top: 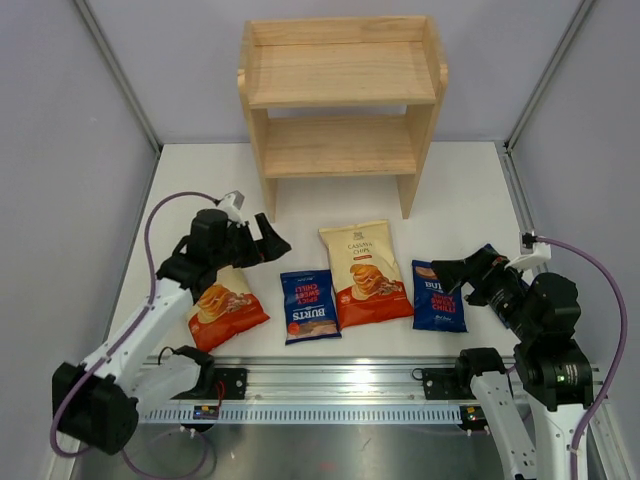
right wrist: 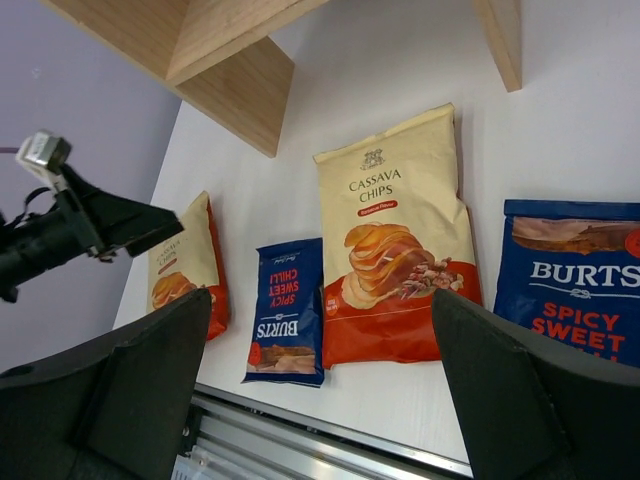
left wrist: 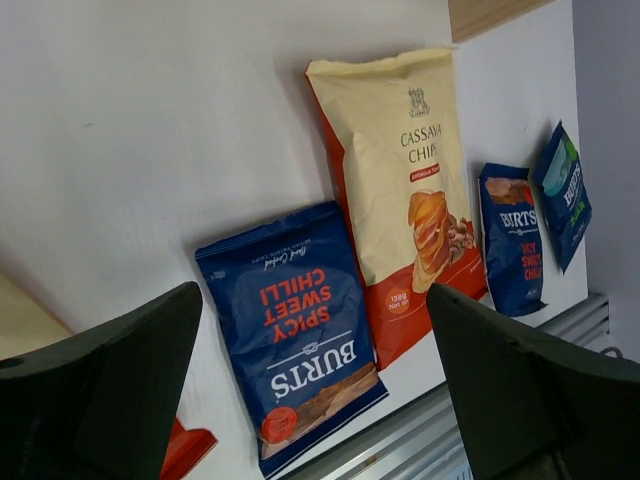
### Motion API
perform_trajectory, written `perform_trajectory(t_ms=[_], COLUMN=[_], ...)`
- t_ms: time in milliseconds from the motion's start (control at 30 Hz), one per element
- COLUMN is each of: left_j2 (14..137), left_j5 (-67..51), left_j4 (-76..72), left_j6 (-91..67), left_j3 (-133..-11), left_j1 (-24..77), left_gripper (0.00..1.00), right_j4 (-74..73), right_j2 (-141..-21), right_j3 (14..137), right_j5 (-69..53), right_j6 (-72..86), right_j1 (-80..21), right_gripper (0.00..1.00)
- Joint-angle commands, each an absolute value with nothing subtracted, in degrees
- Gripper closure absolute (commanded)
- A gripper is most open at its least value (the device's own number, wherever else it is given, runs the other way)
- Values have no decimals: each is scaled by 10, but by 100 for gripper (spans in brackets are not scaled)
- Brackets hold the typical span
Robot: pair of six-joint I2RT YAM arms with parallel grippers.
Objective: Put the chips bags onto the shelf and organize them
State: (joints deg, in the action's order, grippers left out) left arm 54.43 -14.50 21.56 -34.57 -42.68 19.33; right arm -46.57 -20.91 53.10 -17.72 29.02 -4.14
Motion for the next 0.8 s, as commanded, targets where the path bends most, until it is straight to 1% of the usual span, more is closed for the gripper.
perform_trajectory(t_ms=[0,33,133,333,633,767], left_j2=[619,669,762,911,1019,1053], left_j5=[-177,-178,-181,-171,-157,-152], left_j4=[86,77,60,47,-18,-60], left_j6=[-362,-364,-363,-374,-423,-453], left_j3=[-450,-459,-504,-576,-598,-596], left_j1=[227,232,257,289,342,353], left_gripper=[1,1,1,1,7,14], right_j4=[-425,-423,-427,-440,-441,-436], right_j2=[-203,-203,-203,-196,-187,-185], right_j3=[523,522,525,536,535,536], right_j5=[-213,-217,-228,-234,-249,-255], right_j6=[312,314,312,303,305,308], right_j1=[-45,-45,-45,-45,-44,-44], right_gripper=[0,1,1,1,1,1])
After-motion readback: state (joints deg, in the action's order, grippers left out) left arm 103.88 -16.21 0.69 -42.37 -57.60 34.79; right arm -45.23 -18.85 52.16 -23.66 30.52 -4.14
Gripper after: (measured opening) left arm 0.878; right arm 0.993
